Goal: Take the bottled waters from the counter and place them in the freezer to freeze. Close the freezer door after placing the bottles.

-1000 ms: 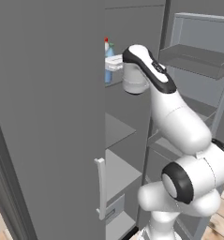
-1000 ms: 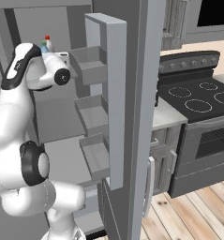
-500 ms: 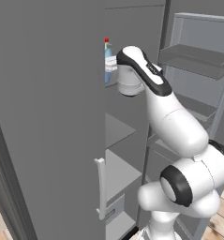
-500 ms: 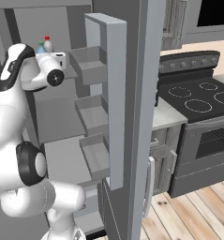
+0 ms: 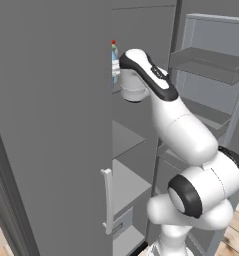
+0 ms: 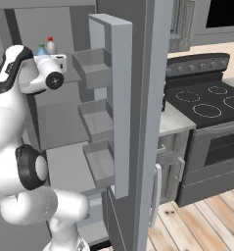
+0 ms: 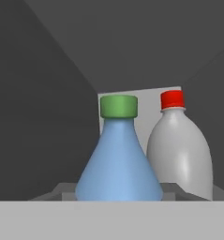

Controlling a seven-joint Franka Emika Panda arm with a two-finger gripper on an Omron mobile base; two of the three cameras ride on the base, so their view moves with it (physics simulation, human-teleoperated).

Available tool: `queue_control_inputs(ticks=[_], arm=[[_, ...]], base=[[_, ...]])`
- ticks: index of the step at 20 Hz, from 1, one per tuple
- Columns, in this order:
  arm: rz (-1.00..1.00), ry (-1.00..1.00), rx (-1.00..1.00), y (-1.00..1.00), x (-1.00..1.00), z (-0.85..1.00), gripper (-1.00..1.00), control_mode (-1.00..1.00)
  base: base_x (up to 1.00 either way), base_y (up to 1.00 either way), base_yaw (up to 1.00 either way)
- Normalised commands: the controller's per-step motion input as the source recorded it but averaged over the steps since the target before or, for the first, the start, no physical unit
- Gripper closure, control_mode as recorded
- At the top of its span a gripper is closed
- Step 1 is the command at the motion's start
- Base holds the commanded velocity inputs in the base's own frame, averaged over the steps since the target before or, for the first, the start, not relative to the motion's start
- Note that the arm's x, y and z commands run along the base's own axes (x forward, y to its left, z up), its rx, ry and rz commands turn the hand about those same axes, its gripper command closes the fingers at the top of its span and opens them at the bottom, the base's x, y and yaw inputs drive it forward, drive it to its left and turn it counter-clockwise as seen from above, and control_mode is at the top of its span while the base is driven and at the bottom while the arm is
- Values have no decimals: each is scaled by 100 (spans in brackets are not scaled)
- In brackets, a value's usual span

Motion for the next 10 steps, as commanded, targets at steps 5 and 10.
queue_control_inputs(ticks=[5,10], arm=[[-2,0,0,5,3,-13,100,-100],[-1,1,0,16,0,-22,100,-100]], base=[[0,0,0],[0,0,0]])
